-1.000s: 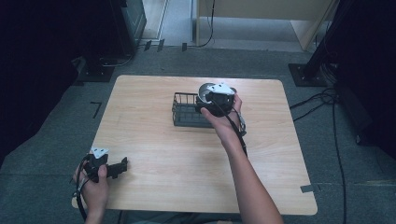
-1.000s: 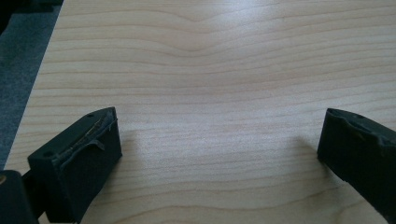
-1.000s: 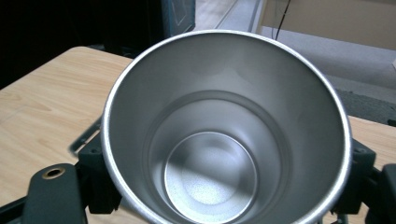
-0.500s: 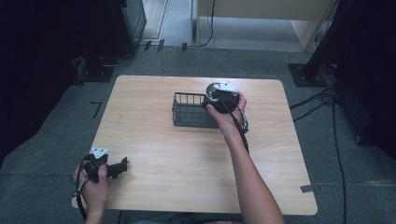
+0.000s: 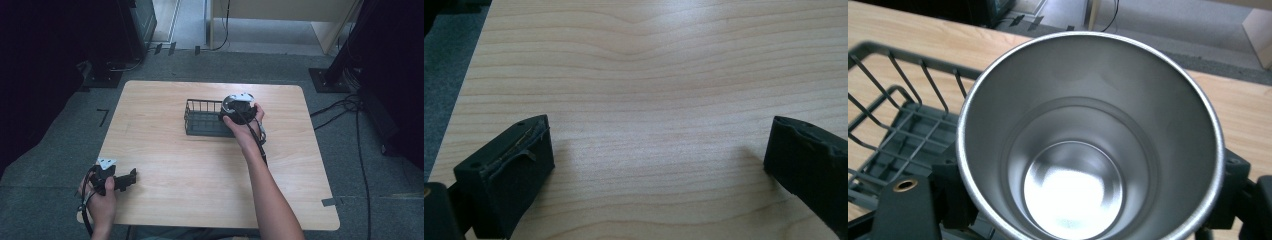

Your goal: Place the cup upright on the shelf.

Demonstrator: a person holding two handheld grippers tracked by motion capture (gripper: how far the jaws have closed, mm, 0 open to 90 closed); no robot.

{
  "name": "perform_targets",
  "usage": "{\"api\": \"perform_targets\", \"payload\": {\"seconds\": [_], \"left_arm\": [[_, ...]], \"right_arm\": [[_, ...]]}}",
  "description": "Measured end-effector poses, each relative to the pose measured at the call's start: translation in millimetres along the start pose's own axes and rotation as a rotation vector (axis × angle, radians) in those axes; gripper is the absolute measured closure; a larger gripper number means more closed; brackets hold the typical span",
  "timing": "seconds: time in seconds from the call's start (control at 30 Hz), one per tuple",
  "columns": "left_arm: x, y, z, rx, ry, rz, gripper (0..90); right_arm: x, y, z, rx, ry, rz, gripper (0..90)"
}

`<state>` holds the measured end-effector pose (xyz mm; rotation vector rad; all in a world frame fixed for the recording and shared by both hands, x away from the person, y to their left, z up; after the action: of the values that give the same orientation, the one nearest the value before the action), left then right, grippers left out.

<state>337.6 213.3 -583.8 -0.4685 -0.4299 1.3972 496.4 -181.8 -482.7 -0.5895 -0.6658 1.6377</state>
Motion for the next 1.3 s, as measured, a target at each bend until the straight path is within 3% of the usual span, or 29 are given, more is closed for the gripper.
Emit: {"api": "perform_targets", "payload": {"seconds": [0.23,0.73,0.93,1.07,1.3], "left_arm": [[0.0,0.0,0.0,0.0,0.0,0.0,0.0],[0.0,0.0,0.0,0.0,0.0,0.0,0.0],[0.0,0.0,0.0,0.0,0.0,0.0,0.0],[0.0,0.0,0.0,0.0,0.0,0.0,0.0],[0.0,0.0,0.0,0.0,0.0,0.0,0.0]], "right_arm": [[-0.1,9.5,-8.7,0.034,-0.006,0.004,18.3],[-0.5,10.2,-9.6,0.059,-0.026,0.01,14.9],[0.1,8.1,-5.5,0.05,-0.049,0.009,11.0],[2.1,6.1,-0.1,0.051,-0.08,0.015,0.0],[0.5,1.8,12.1,0.022,-0.084,0.013,0.0]]}}
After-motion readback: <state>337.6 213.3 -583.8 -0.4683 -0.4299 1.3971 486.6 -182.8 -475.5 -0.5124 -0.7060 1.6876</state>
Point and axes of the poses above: each handheld gripper's, and its own axes: z roughly backward along the jaws, y roughly out of its underside, x roughly to its left, the point moved 9 cm from there along -z, roughly forward along the jaws, and after that the axes turned 10 degrees about x, right-handed, at the moved point
